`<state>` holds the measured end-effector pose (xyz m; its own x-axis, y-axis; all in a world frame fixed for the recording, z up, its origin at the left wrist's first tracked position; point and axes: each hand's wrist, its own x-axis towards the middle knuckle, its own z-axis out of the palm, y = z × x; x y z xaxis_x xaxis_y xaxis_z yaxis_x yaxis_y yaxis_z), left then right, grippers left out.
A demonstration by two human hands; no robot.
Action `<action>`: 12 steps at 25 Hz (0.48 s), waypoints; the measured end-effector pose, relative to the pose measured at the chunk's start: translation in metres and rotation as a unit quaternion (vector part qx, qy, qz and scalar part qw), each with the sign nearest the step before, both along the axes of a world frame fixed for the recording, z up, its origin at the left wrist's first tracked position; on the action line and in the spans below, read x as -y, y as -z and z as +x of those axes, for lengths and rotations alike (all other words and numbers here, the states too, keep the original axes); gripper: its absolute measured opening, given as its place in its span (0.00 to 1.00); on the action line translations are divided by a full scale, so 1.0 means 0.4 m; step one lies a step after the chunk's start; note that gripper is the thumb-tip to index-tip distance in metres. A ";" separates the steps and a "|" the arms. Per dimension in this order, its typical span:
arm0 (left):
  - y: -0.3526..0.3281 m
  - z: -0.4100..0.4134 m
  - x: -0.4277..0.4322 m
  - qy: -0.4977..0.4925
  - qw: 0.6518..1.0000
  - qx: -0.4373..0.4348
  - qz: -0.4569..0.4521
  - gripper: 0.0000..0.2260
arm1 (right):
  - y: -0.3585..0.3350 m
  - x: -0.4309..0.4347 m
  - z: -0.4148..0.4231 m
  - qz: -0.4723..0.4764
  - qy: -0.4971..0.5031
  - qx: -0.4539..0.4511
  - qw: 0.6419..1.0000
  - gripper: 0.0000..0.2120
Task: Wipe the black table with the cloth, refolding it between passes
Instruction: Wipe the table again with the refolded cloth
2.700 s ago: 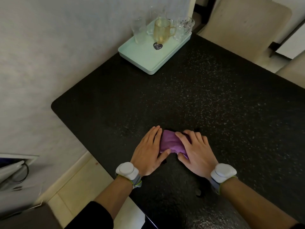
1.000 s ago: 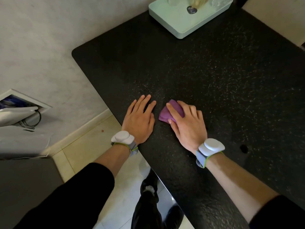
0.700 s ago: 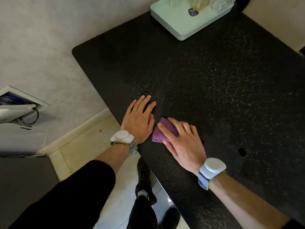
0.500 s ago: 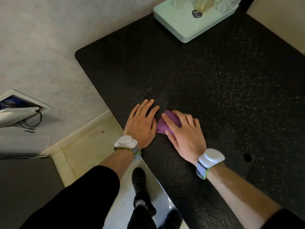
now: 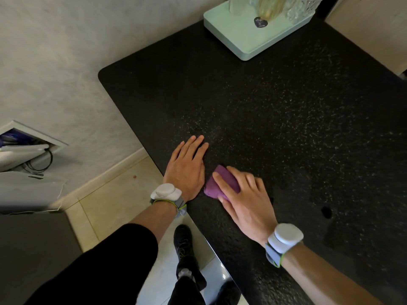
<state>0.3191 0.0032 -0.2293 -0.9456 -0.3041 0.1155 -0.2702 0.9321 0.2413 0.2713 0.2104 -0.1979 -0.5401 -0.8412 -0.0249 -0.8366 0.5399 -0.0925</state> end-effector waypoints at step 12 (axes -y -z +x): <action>0.002 -0.001 -0.001 -0.004 1.000 -0.006 0.005 0.23 | 0.016 0.123 -0.136 0.004 0.080 -0.047 0.996 0.28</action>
<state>0.3188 0.0035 -0.2303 -0.9420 -0.3119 0.1241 -0.2738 0.9278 0.2532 0.2169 0.1611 -0.2044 -0.6669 -0.7447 0.0262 -0.7451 0.6668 -0.0138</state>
